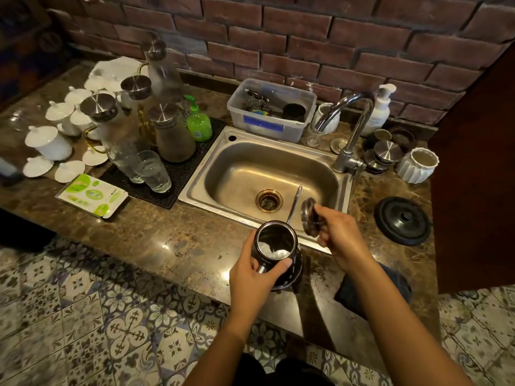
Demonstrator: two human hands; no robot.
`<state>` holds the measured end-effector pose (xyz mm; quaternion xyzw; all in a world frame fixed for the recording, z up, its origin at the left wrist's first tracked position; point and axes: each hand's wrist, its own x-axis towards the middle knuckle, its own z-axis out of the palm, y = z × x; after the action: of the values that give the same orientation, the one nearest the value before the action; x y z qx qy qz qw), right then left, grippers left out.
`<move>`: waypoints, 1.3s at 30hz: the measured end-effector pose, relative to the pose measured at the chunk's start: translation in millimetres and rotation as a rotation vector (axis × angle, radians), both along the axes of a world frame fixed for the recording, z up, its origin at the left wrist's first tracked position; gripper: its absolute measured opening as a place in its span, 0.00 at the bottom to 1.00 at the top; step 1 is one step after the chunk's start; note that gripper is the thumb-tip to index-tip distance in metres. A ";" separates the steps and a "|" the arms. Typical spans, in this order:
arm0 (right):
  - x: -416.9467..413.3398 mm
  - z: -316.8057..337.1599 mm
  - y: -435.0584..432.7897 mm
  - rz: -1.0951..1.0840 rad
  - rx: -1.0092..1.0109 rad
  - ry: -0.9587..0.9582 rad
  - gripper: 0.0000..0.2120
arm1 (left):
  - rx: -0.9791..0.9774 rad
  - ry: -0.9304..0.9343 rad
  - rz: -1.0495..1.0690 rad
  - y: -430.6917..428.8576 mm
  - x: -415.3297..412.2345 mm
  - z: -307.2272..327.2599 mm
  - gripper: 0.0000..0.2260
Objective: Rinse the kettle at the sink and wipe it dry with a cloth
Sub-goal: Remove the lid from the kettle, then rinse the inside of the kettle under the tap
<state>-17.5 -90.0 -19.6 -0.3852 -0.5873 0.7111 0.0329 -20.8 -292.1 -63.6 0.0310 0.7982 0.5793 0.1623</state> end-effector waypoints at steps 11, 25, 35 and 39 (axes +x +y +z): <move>32.2 -35.5 83.1 -0.264 -0.340 -0.057 0.14 | 0.016 -0.063 0.036 -2.4 -5.1 -13.2 0.38; 89.4 -77.5 190.8 0.351 0.740 -0.692 0.18 | -0.022 -0.058 0.097 11.7 4.4 -8.6 0.38; 93.8 -105.7 188.1 0.382 0.820 -0.734 0.14 | -0.010 -0.050 0.094 14.6 7.6 -6.4 0.34; 95.1 -111.3 187.2 0.373 0.797 -0.723 0.13 | -0.013 -0.032 0.081 13.4 6.8 -8.4 0.33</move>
<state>77.7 97.2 -130.8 -0.4518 -0.8421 0.2513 -0.1536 -14.0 -278.7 -72.0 -0.0116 0.8000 0.5804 0.1517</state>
